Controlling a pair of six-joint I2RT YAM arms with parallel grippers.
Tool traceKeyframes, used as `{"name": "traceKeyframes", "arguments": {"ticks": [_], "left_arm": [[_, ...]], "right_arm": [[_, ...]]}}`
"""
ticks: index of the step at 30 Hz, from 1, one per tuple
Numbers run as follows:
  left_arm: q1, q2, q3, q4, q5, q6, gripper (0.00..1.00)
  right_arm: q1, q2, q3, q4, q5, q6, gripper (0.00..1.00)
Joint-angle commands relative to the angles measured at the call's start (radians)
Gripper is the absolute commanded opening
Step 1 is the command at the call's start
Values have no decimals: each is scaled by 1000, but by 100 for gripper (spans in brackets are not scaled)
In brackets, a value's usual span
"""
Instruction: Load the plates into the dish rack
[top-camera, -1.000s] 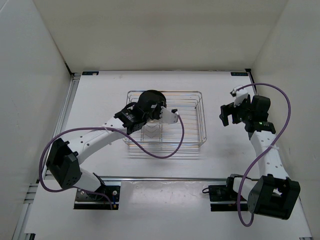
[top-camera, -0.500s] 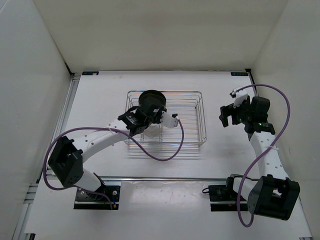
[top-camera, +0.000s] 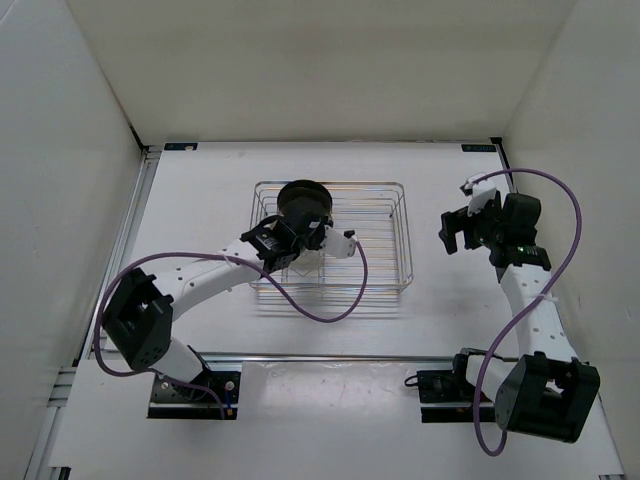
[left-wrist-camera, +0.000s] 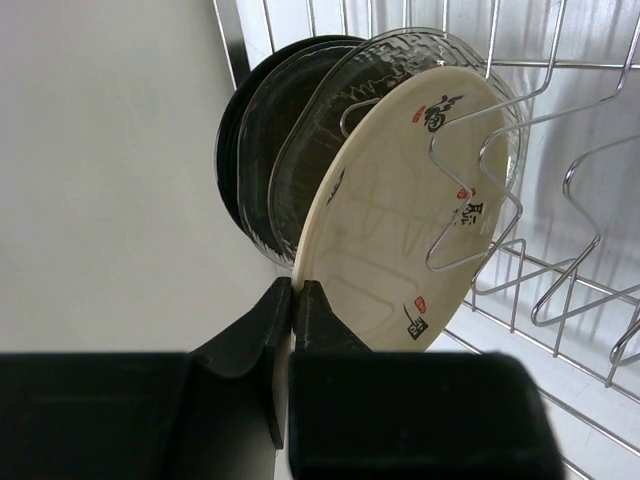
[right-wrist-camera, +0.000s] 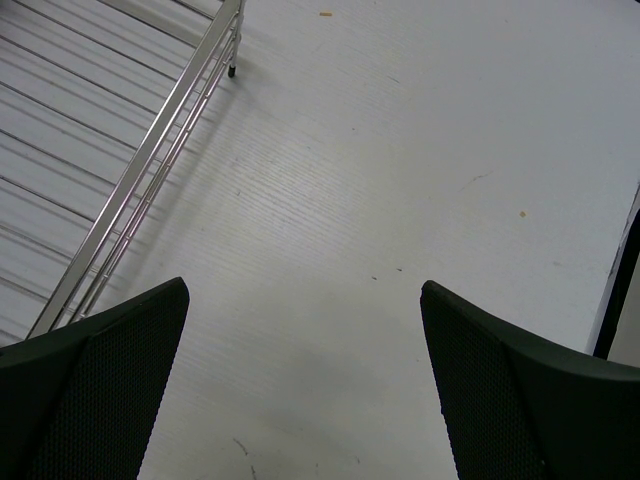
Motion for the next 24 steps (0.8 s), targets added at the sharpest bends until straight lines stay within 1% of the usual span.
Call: {"name": "traceKeyframes", "arguments": {"ticks": [1, 9, 13, 18, 22, 24], "left_arm": [[-5, 8, 1, 28, 11, -7, 10], [-5, 41, 21, 28, 30, -17, 10], [-5, 64, 61, 28, 71, -27, 10], [24, 98, 107, -3, 105, -59, 10], [33, 125, 154, -23, 114, -84, 10], [33, 125, 154, -33, 125, -84, 10]], "right_arm": [[-14, -29, 0, 34, -28, -6, 100], [-32, -38, -9, 34, -46, -6, 100], [-32, -38, -9, 34, -46, -6, 100], [-41, -47, -18, 34, -46, -6, 100], [-41, -47, -19, 34, -57, -6, 100], [-50, -47, -19, 34, -57, -6, 100]]}}
